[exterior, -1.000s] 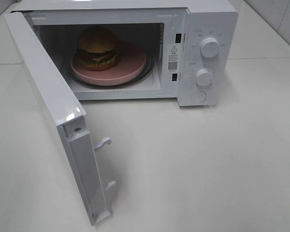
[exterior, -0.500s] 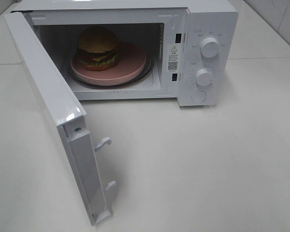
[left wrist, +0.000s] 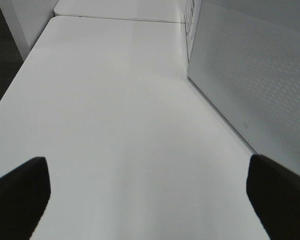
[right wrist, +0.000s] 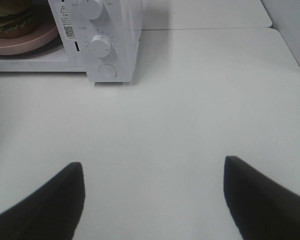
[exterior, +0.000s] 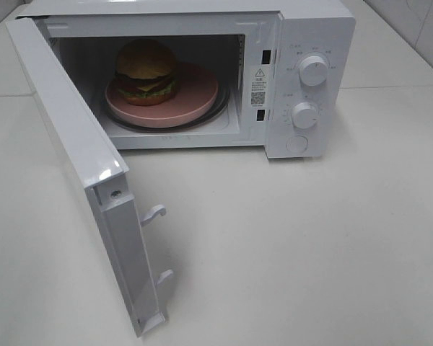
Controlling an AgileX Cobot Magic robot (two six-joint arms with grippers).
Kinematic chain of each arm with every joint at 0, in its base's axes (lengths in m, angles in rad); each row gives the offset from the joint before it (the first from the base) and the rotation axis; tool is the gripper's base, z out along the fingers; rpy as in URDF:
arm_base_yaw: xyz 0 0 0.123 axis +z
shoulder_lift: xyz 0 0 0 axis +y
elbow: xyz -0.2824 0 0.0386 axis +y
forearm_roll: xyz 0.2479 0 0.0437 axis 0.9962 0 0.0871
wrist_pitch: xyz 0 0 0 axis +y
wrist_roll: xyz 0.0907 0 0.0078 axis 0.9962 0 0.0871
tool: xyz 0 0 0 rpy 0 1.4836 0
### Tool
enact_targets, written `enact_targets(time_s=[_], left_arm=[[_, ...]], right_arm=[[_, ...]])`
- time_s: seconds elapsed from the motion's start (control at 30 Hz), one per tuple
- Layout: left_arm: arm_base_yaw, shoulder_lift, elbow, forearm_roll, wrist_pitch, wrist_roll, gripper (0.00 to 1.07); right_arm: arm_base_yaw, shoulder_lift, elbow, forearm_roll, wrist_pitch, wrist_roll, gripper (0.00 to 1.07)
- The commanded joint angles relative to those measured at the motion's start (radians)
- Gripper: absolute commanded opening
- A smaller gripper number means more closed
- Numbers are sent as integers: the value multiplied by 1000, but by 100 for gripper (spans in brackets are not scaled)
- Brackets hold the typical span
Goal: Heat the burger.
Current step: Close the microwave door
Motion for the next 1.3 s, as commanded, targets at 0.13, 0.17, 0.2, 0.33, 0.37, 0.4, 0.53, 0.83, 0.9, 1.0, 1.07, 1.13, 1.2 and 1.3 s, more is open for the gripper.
enact_targets(time_s=[0.13,0.17,0.2,0.33,0.37,0.4,0.53,0.83,0.9,1.0,1.07,1.13,1.2,1.3], left_arm=[[-1,-3,-2,3,2,0,100],[-1,-3,-2,3,2,0,100],[-1,-3,-2,3,2,0,100],[-1,-3,-2,3,2,0,100],[-1,-3,-2,3,2,0,100],[-1,-3,-2,3,2,0,100],[-1,-3,-2,3,2,0,100],[-1,-3,-2,3,2,0,100],[-1,-3,-2,3,2,0,100],[-1,-3,-2,3,2,0,100],[-1,-3,-2,3,2,0,100],[-1,-3,-2,3,2,0,100],[-1,-3,-2,3,2,0,100],[-1,-3,-2,2,2,0,100]], right_arm=[[3,-30,0,-2,-6,0,76],[3,-30,0,-2,-6,0,76],[3,-30,0,-2,-6,0,76],[3,-30,0,-2,-6,0,76],[3,-30,0,-2,-6,0,76],[3,-30,0,-2,-6,0,76],[3,-30,0,-2,-6,0,76],[3,-30,0,-2,-6,0,76],[3,-30,0,-2,-6,0,76],[3,-30,0,-2,-6,0,76],[3,-29,0,-1,-6,0,76],[3,-29,0,-1,-6,0,76],[3,-29,0,-1,-6,0,76],[3,-29,0,-1,-6,0,76]])
